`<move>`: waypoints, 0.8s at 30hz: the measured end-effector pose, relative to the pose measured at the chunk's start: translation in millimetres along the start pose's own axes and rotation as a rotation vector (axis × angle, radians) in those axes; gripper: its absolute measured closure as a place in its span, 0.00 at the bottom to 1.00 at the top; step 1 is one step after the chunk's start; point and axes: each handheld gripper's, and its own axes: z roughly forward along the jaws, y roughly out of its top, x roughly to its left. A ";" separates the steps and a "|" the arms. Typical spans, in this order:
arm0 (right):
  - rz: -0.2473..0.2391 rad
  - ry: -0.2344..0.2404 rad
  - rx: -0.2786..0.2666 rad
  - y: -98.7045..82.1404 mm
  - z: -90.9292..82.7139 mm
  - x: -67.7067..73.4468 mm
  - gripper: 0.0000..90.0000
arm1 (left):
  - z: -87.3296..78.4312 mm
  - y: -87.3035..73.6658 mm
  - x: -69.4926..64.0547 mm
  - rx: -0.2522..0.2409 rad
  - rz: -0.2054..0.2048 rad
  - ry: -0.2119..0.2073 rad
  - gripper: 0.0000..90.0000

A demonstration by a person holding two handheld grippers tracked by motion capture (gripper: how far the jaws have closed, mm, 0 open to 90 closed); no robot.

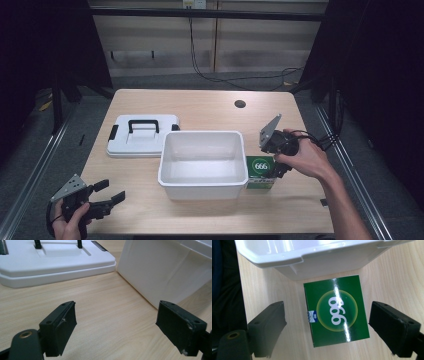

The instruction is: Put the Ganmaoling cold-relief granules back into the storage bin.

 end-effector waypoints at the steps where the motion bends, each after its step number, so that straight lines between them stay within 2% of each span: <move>1: -0.015 -0.001 -0.002 0.8 1.4 -1.2 0.14 | -0.1 0.0 0.0 -0.001 -0.001 0.000 0.18; 6: -0.040 0.013 0.045 4.0 9.1 -2.2 0.14 | 0.1 0.0 0.2 0.001 -0.001 0.000 0.18; 10: -0.052 0.001 0.071 4.1 14.1 -6.6 0.12 | -0.3 -0.1 0.3 -0.004 -0.002 0.002 0.18; 12: -0.069 0.022 0.082 4.3 17.1 -9.4 0.12 | -0.1 -0.1 0.4 -0.003 -0.002 0.002 0.18; 14: -0.074 0.017 0.093 4.8 19.7 -10.2 0.10 | -0.1 -0.1 0.3 -0.003 -0.002 0.001 0.18; 16: -0.090 0.031 0.098 5.6 22.7 -10.4 0.10 | 0.2 -0.2 0.5 -0.001 -0.004 0.001 0.18; 21: -0.116 0.025 0.132 7.8 31.0 -11.6 0.10 | -0.1 -0.1 0.2 -0.002 -0.001 0.002 0.18; 22: -0.101 0.020 0.157 8.2 31.5 -11.1 0.10 | -0.1 -0.1 0.3 -0.003 -0.001 0.001 0.18; 24: -0.127 0.005 0.178 8.6 34.8 -12.5 0.10 | -0.1 -0.1 0.4 -0.003 -0.002 0.001 0.18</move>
